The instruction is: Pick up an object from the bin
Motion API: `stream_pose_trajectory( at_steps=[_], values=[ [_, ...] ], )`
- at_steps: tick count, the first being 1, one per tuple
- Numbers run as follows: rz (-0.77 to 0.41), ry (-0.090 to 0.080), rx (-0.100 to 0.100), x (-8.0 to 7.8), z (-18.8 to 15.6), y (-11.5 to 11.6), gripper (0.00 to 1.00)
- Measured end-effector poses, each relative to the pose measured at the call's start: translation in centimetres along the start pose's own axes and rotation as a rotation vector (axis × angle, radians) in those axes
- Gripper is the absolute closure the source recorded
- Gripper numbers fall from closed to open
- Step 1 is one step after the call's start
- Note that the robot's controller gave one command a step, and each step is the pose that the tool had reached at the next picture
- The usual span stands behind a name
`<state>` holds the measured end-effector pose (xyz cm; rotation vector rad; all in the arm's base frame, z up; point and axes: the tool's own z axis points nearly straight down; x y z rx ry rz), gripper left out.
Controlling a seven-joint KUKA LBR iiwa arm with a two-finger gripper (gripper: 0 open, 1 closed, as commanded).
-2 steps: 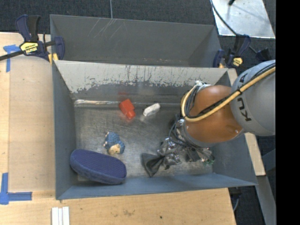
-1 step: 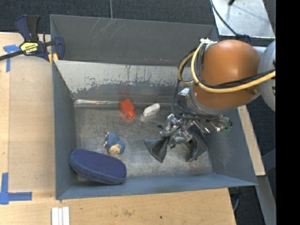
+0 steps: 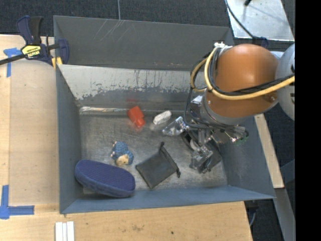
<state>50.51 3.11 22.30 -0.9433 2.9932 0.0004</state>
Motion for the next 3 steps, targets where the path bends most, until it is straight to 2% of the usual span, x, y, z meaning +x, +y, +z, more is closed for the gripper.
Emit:
stream_pose_trajectory(
  at_steps=[1,2,3],
  values=[
    [0.017,-0.005,0.0,-1.5,-2.9,4.7,0.0],
    [-0.057,0.008,-0.004,-0.3,11.5,3.2,0.0],
    [-0.062,-0.001,-0.001,-1.4,15.2,1.5,0.0]
  ],
)
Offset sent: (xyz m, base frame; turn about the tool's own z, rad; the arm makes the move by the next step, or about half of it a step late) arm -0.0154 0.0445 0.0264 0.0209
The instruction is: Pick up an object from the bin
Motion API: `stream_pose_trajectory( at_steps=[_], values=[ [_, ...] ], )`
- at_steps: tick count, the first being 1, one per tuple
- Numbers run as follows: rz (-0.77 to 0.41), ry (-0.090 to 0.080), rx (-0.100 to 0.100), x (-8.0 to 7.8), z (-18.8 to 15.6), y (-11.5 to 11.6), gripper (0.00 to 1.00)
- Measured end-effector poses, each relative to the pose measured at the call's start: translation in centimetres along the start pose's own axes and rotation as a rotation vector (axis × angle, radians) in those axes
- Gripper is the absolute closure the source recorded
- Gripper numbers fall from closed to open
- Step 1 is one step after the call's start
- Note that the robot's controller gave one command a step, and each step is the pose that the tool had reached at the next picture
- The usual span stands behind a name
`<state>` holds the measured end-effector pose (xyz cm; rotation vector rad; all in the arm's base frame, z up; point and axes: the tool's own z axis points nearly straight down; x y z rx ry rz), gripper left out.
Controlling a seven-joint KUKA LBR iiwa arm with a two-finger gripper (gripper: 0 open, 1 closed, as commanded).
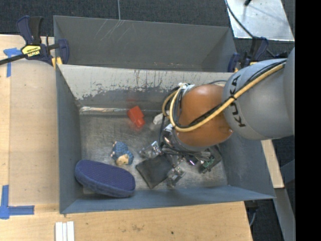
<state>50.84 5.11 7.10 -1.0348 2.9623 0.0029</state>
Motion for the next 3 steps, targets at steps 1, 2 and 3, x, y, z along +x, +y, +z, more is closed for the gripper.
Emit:
stream_pose_trajectory(
  at_steps=[1,2,3],
  values=[
    [0.001,-0.018,0.008,-0.5,-0.5,-0.2,1.0],
    [-0.205,-0.005,0.006,0.0,-15.8,0.2,1.0],
    [-0.087,-0.003,0.002,-2.4,-16.2,2.9,1.0]
  ],
)
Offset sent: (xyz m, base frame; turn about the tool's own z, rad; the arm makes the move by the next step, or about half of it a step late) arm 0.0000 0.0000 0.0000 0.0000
